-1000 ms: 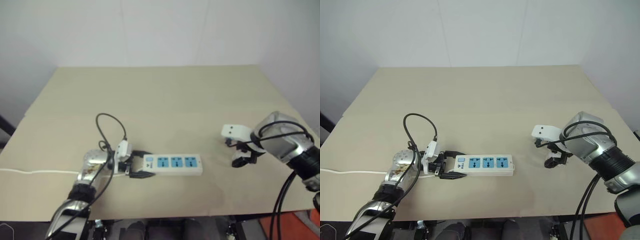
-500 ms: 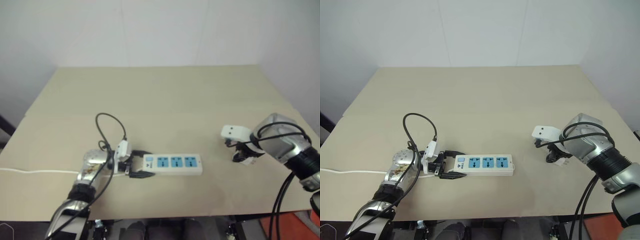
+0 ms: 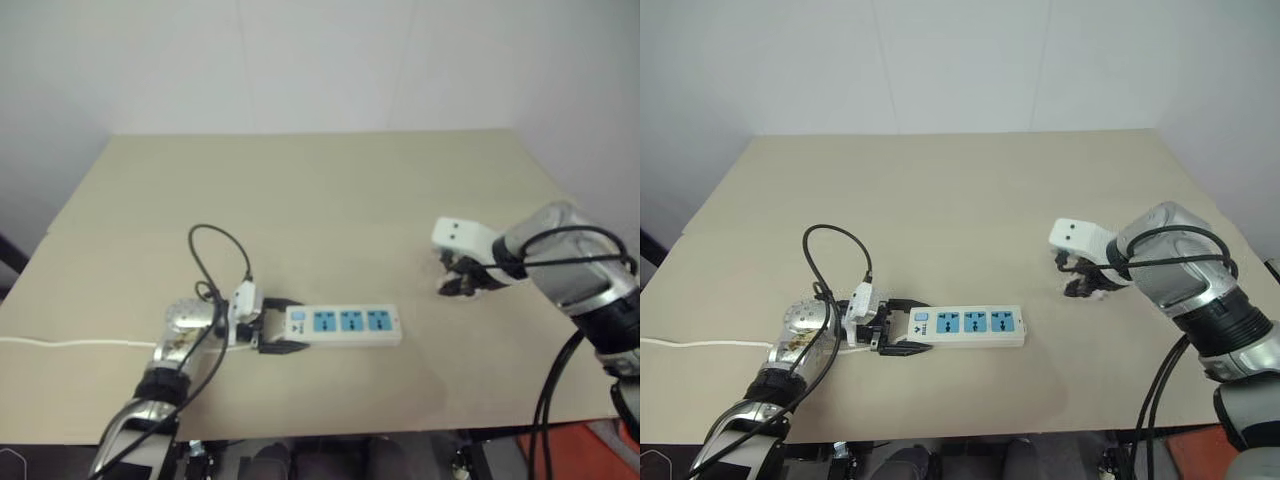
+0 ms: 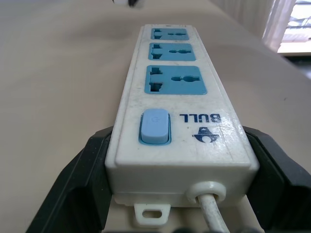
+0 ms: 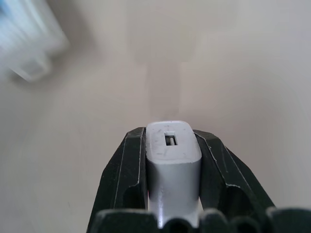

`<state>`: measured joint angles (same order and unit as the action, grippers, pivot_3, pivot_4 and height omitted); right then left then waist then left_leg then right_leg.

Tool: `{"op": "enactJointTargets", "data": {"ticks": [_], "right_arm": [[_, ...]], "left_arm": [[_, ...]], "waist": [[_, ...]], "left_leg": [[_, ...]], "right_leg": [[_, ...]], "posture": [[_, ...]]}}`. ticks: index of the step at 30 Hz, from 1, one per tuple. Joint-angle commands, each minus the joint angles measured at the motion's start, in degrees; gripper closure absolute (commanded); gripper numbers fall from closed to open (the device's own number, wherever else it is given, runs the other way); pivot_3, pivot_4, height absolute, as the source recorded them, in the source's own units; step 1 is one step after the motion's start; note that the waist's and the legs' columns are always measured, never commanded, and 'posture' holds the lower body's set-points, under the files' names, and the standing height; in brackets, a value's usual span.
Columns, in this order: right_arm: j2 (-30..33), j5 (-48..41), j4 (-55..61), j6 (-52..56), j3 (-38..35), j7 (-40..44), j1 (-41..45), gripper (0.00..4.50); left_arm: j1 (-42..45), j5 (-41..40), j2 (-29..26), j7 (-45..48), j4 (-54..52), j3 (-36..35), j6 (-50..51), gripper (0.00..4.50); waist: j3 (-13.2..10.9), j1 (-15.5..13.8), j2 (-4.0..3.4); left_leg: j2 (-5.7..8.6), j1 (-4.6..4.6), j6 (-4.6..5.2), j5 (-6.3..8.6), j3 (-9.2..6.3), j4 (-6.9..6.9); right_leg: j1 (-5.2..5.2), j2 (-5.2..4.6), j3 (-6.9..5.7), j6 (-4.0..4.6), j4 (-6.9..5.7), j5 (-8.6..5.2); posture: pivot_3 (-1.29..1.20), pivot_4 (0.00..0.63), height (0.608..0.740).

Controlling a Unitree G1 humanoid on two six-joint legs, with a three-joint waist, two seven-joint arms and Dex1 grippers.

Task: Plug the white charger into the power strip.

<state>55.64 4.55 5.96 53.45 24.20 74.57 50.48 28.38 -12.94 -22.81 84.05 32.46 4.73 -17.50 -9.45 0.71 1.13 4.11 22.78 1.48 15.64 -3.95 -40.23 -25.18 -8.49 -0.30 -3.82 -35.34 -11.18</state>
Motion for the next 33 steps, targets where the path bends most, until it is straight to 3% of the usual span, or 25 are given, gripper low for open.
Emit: {"op": "enactJointTargets", "data": {"ticks": [1,6,11,15,19,33], "right_arm": [[-1.36,-3.14,4.01,1.79,-5.20,-2.02,1.27,3.38],[-11.42,-14.67,5.43,-5.53,-19.48,-6.27,-4.89,3.38],[-21.23,-22.58,8.80,-13.33,-25.84,-10.81,-13.77,3.38],[-25.83,-27.49,7.95,-16.20,-25.83,-10.64,-17.08,3.38],[-29.53,-26.84,2.69,-26.73,-23.44,-9.47,-19.49,3.38],[-36.06,-27.44,-17.76,-36.64,-17.80,-0.38,-13.65,3.38]], "left_arm": [[0.97,0.43,-0.66,-1.09,-0.20,0.38,-0.85,1.21],[0.25,1.19,-1.09,-1.51,0.21,1.30,-0.51,1.21],[-0.27,0.39,-1.16,-1.65,-0.09,1.50,0.58,1.21],[-0.30,0.07,-1.04,-1.78,-0.30,1.68,0.91,1.21],[-0.21,0.07,-1.10,-1.91,-0.31,1.76,1.18,1.21],[-0.76,-0.50,-1.11,-1.56,-1.33,2.53,3.56,1.21]], "waist": [[0.00,-0.02,0.00],[0.04,-0.02,0.04],[0.08,-0.02,0.06],[0.08,0.07,0.06],[0.08,0.06,0.06],[0.08,0.15,0.05]], "left_leg": [[0.00,0.00,0.00,0.00,0.00,0.00],[-0.01,-0.04,0.00,0.00,-0.03,-0.01],[0.01,-0.05,0.00,0.00,-0.07,-0.07],[0.02,-0.09,0.02,0.01,-0.07,-0.10],[0.01,-0.26,0.05,0.03,-0.07,-0.09],[0.01,-0.54,0.08,0.04,-0.06,-0.06]], "right_leg": [[0.00,0.00,0.00,0.00,0.00,0.00],[0.07,0.00,-0.01,0.02,-0.03,0.02],[0.07,0.00,-0.03,-0.01,-0.45,0.06],[0.09,0.00,0.00,-0.01,-0.53,0.06],[0.19,0.02,0.00,-0.01,-0.56,0.06],[0.42,0.03,0.01,-0.01,-0.55,0.05]], "posture": [[0.00,0.150,0.740],[0.00,0.150,0.740],[0.00,0.150,0.740],[0.00,0.150,0.740],[0.00,0.150,0.740],[0.00,0.150,0.740]]}}
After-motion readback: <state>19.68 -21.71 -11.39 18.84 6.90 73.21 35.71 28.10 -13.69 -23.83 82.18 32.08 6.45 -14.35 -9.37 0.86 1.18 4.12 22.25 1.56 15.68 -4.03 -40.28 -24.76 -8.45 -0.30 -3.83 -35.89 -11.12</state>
